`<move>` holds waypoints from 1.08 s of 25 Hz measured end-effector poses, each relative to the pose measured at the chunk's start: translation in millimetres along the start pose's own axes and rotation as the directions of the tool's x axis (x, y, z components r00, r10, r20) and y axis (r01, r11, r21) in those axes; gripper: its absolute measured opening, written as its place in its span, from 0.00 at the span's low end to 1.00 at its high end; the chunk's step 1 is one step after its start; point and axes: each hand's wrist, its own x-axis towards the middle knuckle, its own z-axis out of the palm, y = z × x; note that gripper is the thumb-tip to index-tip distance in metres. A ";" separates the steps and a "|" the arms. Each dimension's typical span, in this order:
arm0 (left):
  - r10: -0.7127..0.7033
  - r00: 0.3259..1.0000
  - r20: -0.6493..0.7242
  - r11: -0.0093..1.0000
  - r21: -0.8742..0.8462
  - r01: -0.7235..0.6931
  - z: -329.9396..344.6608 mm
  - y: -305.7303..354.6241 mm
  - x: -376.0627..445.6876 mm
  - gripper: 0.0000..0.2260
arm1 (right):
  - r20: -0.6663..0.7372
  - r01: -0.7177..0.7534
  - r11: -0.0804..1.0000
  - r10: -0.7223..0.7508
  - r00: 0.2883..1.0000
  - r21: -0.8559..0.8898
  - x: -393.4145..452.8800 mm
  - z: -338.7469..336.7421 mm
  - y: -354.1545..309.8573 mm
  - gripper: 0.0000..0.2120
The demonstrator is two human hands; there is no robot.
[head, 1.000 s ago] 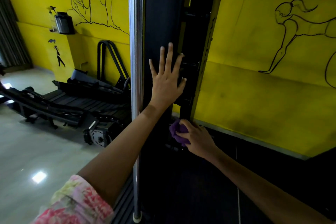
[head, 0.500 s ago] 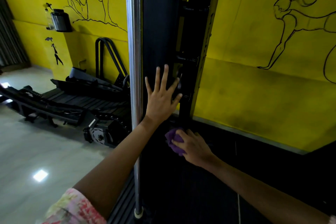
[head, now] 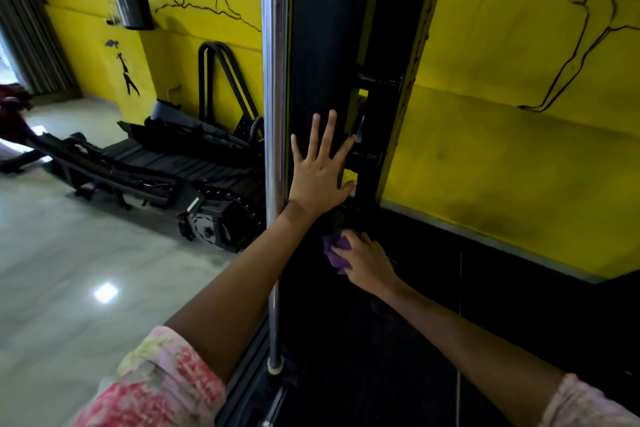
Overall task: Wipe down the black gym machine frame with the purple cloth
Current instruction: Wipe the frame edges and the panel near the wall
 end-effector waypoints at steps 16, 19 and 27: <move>-0.040 0.984 0.175 0.998 -0.034 0.047 -12.3 9.4 -3.5 0.39 | 0.063 -0.180 0.974 0.172 0.983 0.138 -0.3 21.4 2.9 0.25; -0.048 0.981 0.190 0.998 -0.025 0.053 -14.1 10.3 -3.3 0.39 | 0.091 -0.142 0.989 0.137 0.986 0.047 -3.8 21.0 11.5 0.25; -0.068 0.974 0.216 0.995 -0.056 0.082 -19.3 14.6 -3.9 0.38 | 0.100 -0.245 0.957 0.232 0.968 0.153 -3.5 8.9 -9.8 0.24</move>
